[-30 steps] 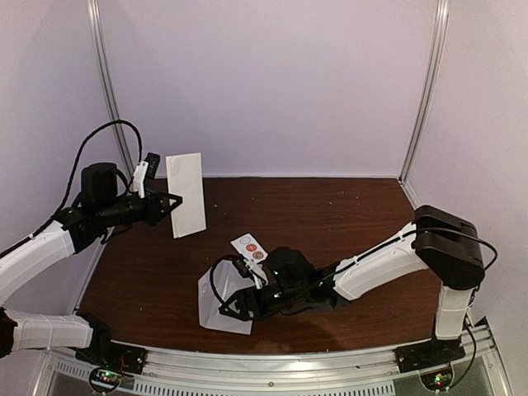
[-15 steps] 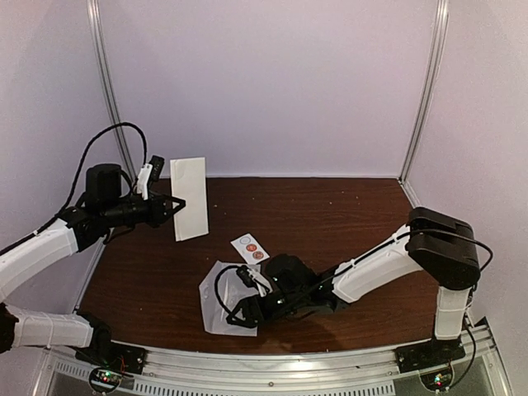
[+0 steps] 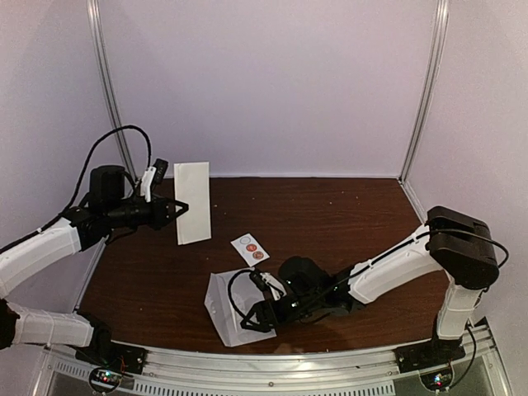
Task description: Place the letter into the envelope and seal it
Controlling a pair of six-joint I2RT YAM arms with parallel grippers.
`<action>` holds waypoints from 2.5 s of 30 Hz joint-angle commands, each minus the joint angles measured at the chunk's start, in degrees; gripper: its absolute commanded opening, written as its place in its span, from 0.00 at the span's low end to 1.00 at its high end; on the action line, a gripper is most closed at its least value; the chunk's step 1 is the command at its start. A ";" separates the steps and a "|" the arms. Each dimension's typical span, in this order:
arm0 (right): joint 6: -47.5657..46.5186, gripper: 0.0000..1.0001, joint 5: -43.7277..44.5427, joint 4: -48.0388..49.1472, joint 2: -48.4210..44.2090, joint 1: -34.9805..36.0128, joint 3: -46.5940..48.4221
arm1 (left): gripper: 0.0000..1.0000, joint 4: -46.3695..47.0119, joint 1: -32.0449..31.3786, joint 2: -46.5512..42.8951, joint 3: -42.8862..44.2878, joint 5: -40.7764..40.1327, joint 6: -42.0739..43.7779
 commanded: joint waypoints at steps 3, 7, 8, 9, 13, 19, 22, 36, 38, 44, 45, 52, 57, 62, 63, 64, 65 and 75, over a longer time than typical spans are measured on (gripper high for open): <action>-1.20 0.80 2.29 -4.12 -6.05 -0.21 -0.45 | 0.00 8.18 -0.69 -2.09 -5.88 4.63 -12.99; -3.05 0.84 5.88 -5.24 -14.36 -0.42 -2.34 | 0.00 9.62 -4.58 -5.87 -10.94 2.52 -24.76; -3.12 0.85 7.16 -5.35 -16.26 -0.58 -3.06 | 0.00 9.45 -5.90 -6.76 -12.10 1.32 -27.50; -3.15 0.86 8.58 -5.13 -17.81 -0.82 -3.96 | 0.00 9.39 -7.27 -7.57 -13.23 0.40 -29.95; -2.08 0.87 14.82 -3.67 -23.20 -1.97 -8.04 | 0.00 8.82 -13.90 -9.65 -17.53 -3.59 -39.68; -1.54 0.86 18.99 -3.86 -23.51 -2.22 -8.94 | 0.00 7.56 -23.19 -7.91 -20.97 -9.23 -50.26; -0.64 0.85 18.14 -2.79 -21.71 -2.20 -8.54 | 0.00 4.75 -24.78 -7.35 -21.21 -11.31 -52.20; 1.81 0.84 16.35 -0.63 -17.45 -2.10 -8.03 | 0.00 -6.58 -24.97 -9.43 -23.40 -12.70 -58.66; 2.08 0.83 16.27 -0.68 -16.36 -2.12 -7.44 | 0.00 -6.45 -25.02 -9.34 -23.96 -13.03 -59.12; 3.84 0.82 15.68 -0.63 -13.31 -2.05 -6.10 | 0.00 -4.04 -25.02 -7.41 -24.51 -13.27 -58.78; 4.14 0.82 15.58 -0.54 -12.75 -1.98 -5.97 | 0.00 -3.63 -25.02 -7.09 -24.57 -13.30 -58.68; 5.48 0.79 15.27 -0.67 -9.50 -1.61 -4.78 | 0.00 -2.73 -25.01 -4.59 -24.35 -13.10 -57.34; 6.32 0.77 14.91 -0.77 -7.35 -1.44 -4.14 | 0.00 -1.76 -25.02 -3.47 -24.46 -13.15 -56.82; 6.40 0.76 14.52 -1.11 -5.67 -1.07 -3.18 | 0.00 -1.36 -25.02 -2.89 -24.85 -13.27 -56.49; 6.37 0.75 14.47 -1.32 -5.32 -1.02 -2.91 | 0.00 -1.32 -25.02 -2.71 -24.80 -13.29 -56.33; 6.36 0.75 14.46 -1.67 -4.95 -0.93 -2.68 | 0.00 -1.23 -25.00 -2.59 -24.72 -13.31 -56.15; 6.44 0.75 14.44 -1.93 -4.63 -0.81 -2.37 | 0.00 -1.25 -25.01 -2.37 -24.70 -13.27 -56.02; 6.88 0.74 13.99 -2.48 -2.55 0.12 -0.89 | 0.00 -0.24 -25.02 -0.46 -24.42 -12.32 -54.97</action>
